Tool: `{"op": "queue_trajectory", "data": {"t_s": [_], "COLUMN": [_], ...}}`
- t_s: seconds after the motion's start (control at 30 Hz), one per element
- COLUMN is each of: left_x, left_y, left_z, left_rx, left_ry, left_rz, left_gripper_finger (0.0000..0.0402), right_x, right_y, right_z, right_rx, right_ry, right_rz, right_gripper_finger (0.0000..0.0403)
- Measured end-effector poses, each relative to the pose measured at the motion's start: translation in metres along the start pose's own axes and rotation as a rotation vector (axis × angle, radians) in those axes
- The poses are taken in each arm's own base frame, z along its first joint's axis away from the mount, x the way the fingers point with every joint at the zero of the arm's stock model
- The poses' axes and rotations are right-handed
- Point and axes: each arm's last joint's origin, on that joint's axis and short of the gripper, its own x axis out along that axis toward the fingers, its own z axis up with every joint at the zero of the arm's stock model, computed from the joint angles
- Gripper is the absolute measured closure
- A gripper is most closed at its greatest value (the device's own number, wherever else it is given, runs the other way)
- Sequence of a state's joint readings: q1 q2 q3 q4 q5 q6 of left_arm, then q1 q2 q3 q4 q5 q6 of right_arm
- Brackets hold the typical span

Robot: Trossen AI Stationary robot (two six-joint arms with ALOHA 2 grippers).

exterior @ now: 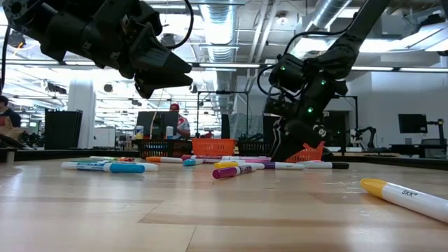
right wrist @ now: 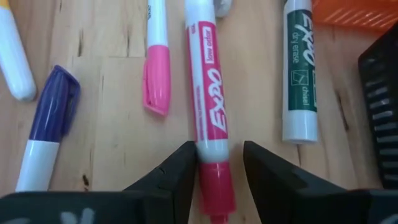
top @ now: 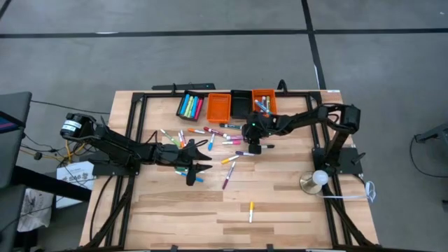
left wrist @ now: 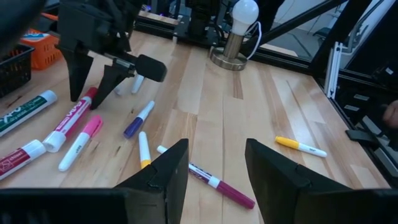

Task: Pick & Place Markers
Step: Put the big pink marker pen into the right orange basket

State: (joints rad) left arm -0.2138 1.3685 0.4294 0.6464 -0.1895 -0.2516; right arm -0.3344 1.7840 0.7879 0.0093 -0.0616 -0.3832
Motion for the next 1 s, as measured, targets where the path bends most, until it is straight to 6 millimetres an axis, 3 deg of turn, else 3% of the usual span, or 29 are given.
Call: {"op": "queue_trajectory", "data": {"t_s": [0.43,0.77,1.0], "left_x": [0.000,0.000,0.000], "left_y": [0.000,0.000,0.000], "left_z": [0.000,0.000,0.000], "left_rx": [0.000,0.000,0.000], "left_ry": [0.000,0.000,0.001], "left_rz": [0.000,0.000,0.000], "left_gripper_finger": [0.0247,0.0247,0.0247], "right_x": [-0.018,-0.065,-0.105], "right_y": [0.012,0.014,-0.011], "right_z": [0.008,0.025,0.026], "right_rx": [-0.050,-0.068,0.170], "right_ry": [-0.019,-0.124,-0.173], "right_rz": [0.004,-0.027,-0.332], "right_gripper_finger": [0.0347,0.0335,0.0338]}}
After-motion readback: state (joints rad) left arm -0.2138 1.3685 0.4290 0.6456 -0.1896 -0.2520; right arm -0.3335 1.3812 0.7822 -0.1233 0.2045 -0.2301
